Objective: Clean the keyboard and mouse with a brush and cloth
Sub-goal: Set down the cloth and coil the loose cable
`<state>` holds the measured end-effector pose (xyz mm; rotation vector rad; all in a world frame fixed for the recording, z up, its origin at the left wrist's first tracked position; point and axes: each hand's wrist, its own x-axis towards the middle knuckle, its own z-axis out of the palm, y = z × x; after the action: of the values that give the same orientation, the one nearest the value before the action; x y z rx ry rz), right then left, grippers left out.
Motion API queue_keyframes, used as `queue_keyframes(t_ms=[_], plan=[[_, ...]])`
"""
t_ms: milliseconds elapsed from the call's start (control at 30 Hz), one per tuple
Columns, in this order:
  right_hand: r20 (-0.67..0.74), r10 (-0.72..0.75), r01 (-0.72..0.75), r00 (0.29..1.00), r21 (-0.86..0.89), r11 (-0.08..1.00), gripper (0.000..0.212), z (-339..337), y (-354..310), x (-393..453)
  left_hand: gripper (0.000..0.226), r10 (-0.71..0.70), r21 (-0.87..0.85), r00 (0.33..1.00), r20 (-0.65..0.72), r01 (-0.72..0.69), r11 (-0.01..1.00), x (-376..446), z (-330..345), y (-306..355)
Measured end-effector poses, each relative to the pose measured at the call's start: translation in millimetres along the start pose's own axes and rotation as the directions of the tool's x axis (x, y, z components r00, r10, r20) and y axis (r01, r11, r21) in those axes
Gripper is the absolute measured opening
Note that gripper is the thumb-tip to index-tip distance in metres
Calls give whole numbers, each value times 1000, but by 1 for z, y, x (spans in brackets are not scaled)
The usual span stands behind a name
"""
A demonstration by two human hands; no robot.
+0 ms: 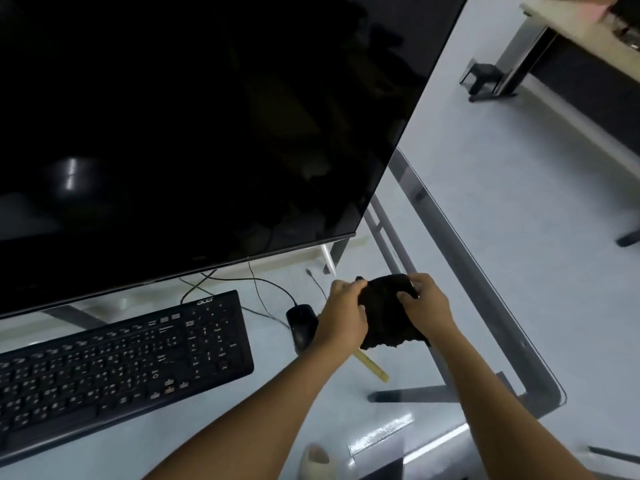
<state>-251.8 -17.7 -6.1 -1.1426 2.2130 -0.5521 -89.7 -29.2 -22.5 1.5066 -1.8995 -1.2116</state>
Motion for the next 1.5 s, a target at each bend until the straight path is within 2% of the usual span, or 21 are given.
queue_keyframes(t_ms=[67, 133, 200, 300, 400, 567, 700, 900, 1000, 1100, 1200, 1300, 1367, 1500], plan=[[-77, -95, 87, 992, -102, 991, 39, 13, 5, 6, 49, 176, 329, 981, 86, -194, 924, 1, 7, -10], [-149, -178, 130, 973, -285, 950, 45, 23, 13, 6, 61, 210, 556, 947, 242, -312, 770, 1, 13, -20], [-185, -233, 142, 955, -403, 904, 42, 33, 24, 5, 65, 173, 657, 933, 317, -347, 669, 1, 18, -29], [-206, -249, 134, 947, -451, 882, 38, 41, 32, 4, 66, 156, 694, 930, 332, -354, 627, 1, 22, -33], [-266, -259, 109, 929, -472, 875, 41, 40, 26, 2, 69, 200, 678, 932, 303, -358, 642, -2, 14, -28], [-335, -304, 178, 892, -359, 916, 42, 54, -15, -19, 67, 244, 571, 963, 117, -266, 777, -27, -34, -35], [-269, -429, 345, 863, -307, 887, 42, 84, -63, -53, 67, 170, 556, 984, -48, -115, 823, -62, -97, -63], [-138, -514, 476, 846, -238, 847, 42, 135, -112, -100, 68, -5, 538, 976, -217, 124, 834, -121, -183, -124], [-79, -525, 497, 847, -230, 837, 45, 161, -130, -124, 68, -72, 478, 941, -329, 232, 847, -160, -224, -161], [-35, -517, 496, 855, -238, 835, 48, 182, -135, -137, 67, -211, 332, 860, -465, 390, 859, -201, -258, -200], [-18, -372, 354, 928, -261, 898, 53, 191, -130, -141, 65, -380, 154, 746, -547, 536, 830, -237, -281, -237], [-6, -236, 226, 972, -259, 939, 55, 198, -122, -144, 59, -493, 85, 655, -573, 646, 759, -260, -297, -257], [17, -200, 198, 980, -245, 949, 50, 205, -115, -148, 54, -541, 75, 636, -551, 683, 727, -266, -303, -266], [57, -234, 241, 971, -223, 945, 21, 215, -105, -157, 18, -508, 17, 676, -533, 610, 793, -266, -298, -276]])
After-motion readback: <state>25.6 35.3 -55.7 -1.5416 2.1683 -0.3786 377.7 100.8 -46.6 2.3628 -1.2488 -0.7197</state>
